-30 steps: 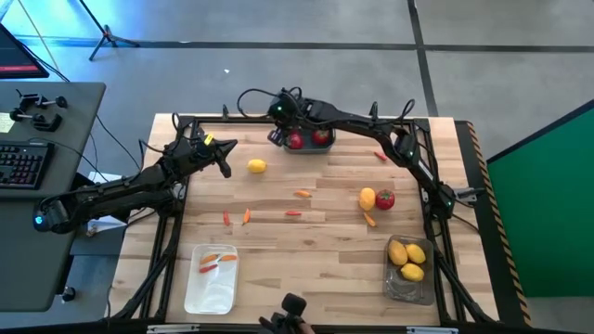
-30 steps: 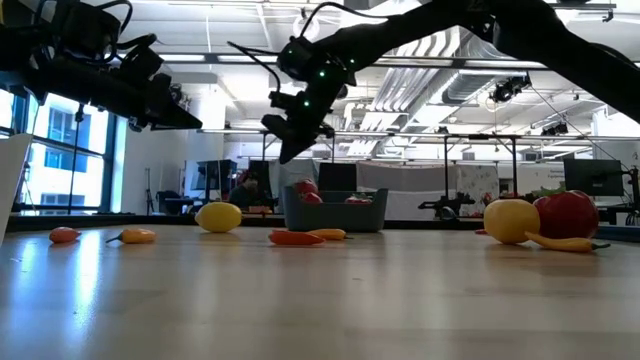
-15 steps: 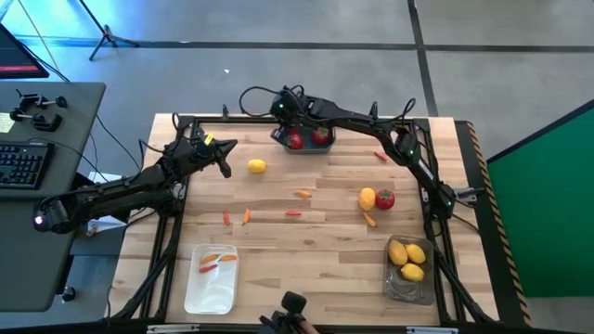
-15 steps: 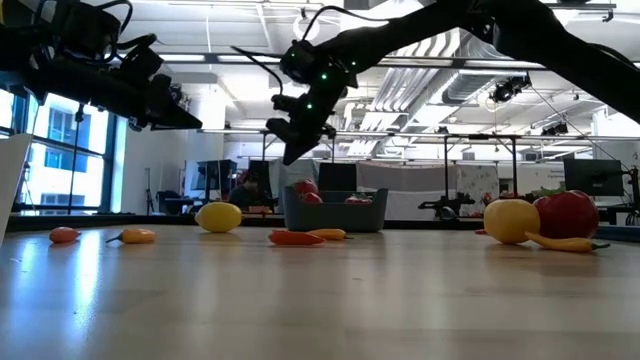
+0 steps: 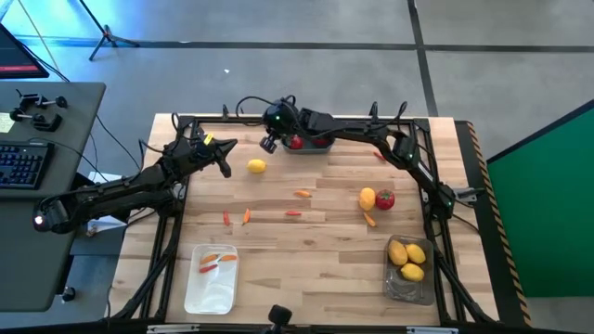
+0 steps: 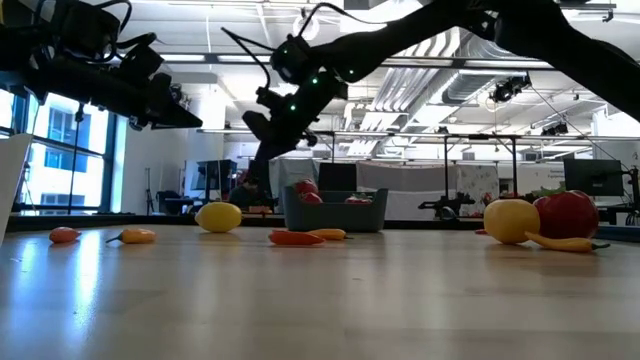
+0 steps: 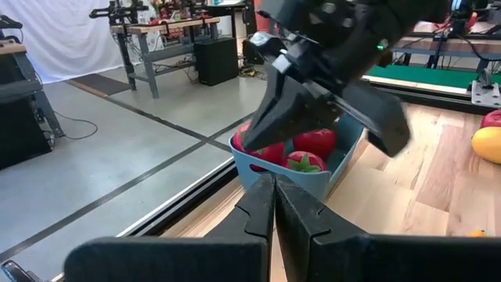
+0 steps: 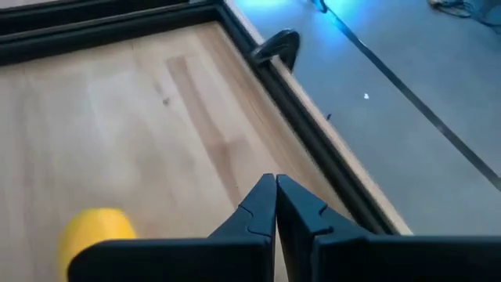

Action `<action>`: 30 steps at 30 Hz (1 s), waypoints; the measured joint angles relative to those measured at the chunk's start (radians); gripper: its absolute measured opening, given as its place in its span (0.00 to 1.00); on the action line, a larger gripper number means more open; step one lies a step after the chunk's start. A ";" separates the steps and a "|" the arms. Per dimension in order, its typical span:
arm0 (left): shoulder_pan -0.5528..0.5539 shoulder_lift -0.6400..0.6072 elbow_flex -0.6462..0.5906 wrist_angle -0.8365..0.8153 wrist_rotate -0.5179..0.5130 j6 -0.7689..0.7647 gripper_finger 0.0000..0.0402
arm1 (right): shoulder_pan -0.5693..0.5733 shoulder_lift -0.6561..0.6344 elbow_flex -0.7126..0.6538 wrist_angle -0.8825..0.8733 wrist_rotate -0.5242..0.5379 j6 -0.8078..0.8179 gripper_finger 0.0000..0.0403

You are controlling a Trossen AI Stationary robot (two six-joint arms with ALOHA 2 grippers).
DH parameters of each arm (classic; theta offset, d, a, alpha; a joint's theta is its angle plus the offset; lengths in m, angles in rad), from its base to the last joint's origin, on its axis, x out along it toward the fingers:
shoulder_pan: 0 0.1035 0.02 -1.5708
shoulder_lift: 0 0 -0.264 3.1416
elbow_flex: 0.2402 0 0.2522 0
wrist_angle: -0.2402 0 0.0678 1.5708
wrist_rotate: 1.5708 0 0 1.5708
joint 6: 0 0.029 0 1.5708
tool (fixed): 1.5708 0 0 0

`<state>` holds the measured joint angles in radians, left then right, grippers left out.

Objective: Sort produce into baskets
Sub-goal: Put the right yellow lemon into the black transparent bin

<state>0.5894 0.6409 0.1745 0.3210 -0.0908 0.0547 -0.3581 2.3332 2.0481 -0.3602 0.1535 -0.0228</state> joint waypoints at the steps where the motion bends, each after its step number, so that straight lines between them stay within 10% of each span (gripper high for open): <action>1: 0.000 0.000 0.000 0.000 0.000 0.000 0.00 | 0.007 -0.005 -0.010 0.004 0.000 0.000 0.00; 30: 0.000 0.007 0.000 0.003 0.002 0.028 0.00 | 0.071 -0.537 -0.870 0.453 0.100 0.181 0.00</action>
<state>0.5892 0.6479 0.1745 0.3243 -0.0884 0.0826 -0.2868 1.7959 1.1779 0.0925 0.2539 0.1577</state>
